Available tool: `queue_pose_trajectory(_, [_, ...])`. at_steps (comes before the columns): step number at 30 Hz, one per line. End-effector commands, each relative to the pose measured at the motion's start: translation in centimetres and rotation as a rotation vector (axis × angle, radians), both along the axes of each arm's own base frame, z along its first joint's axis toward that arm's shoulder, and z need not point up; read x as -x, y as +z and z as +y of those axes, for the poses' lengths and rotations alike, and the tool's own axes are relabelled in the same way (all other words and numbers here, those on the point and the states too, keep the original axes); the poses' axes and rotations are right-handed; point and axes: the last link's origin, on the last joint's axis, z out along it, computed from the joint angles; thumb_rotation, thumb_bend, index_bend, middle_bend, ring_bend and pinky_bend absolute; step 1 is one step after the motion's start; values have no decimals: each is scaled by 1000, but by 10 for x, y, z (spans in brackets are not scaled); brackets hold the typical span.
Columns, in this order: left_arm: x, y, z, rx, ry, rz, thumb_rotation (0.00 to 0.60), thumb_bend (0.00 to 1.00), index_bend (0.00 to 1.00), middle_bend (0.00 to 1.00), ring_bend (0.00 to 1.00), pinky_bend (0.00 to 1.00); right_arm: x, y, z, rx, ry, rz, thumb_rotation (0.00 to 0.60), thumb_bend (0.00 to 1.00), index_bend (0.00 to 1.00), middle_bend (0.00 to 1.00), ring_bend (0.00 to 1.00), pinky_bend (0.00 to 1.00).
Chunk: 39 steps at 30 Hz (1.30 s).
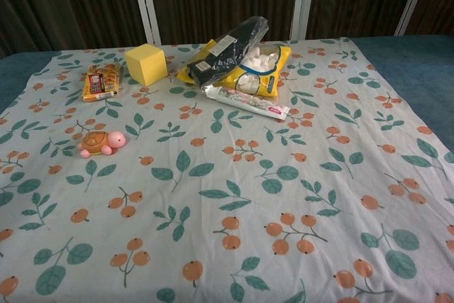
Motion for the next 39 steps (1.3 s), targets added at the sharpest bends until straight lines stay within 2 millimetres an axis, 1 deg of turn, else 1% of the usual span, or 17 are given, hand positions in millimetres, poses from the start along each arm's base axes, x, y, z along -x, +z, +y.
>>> queue_pose_trajectory(1, [0,-1,0,3,-1,0,600,381,0,0,0,40,0,0,0,-2,-1,-2,600,115,0,0,0,0])
queue_pose_trajectory(5, [-1,-8,4,36,-8,0,600,381,0,0,0,42,-1,2,1,2,3,-4,600,116,0,0,0,0])
queue_pose_trajectory(8, [-7,-22,16,64,-38,-10,600,382,0,0,1,77,-1,2,2,7,3,-2,600,116,0,0,0,0])
queue_pose_trajectory(9, [-9,-29,25,76,-54,-11,600,381,0,0,14,116,-1,2,1,6,1,-3,600,116,0,0,0,0])
queue_pose_trajectory(11, [-13,-40,42,83,-70,-8,600,381,0,0,85,206,0,2,0,8,1,-4,600,116,0,0,0,0])
queue_pose_trajectory(12, [-16,-48,55,86,-79,-4,600,382,0,0,161,289,0,2,0,8,1,-4,600,116,0,0,0,0])
queue_pose_trajectory(13, [-18,-54,64,87,-85,0,600,382,0,0,269,414,0,2,-1,8,0,-6,600,116,0,0,0,0])
queue_pose_trajectory(14, [-21,-59,74,84,-91,2,600,382,0,1,336,493,0,2,-2,9,-1,-6,600,116,0,0,0,0])
queue_pose_trajectory(16, [-25,-72,93,81,-87,3,600,383,0,16,542,706,0,1,-3,9,-7,-2,600,115,0,0,0,0])
queue_pose_trajectory(18, [-29,-83,109,73,-81,-9,600,384,10,65,685,841,0,0,-5,12,-10,-1,600,116,0,0,0,0])
queue_pose_trajectory(19, [-30,-88,115,70,-73,-7,600,385,28,95,733,891,1,0,-5,12,-12,2,600,116,0,0,0,0])
queue_pose_trajectory(21, [-32,-99,128,73,-66,2,600,385,68,129,795,953,2,-2,-7,9,-22,4,600,116,0,0,0,0])
queue_pose_trajectory(24, [-32,-113,144,77,-44,22,600,385,105,151,862,997,3,-5,-10,3,-31,12,600,116,0,0,0,0])
queue_pose_trajectory(27, [-31,-122,158,67,-26,47,600,386,148,190,911,1000,4,-6,-13,0,-39,16,600,115,0,0,0,0])
queue_pose_trajectory(31, [-31,-131,170,58,-28,59,600,386,221,263,918,1000,5,-6,-14,1,-48,19,600,115,0,0,0,0])
queue_pose_trajectory(35, [-32,-137,177,51,-29,59,600,386,230,273,918,1000,5,-6,-15,0,-50,19,600,116,0,0,0,0])
queue_pose_trajectory(39, [-31,-142,178,42,-39,79,600,386,286,317,919,1000,5,-4,-14,9,-49,16,600,116,0,0,0,0])
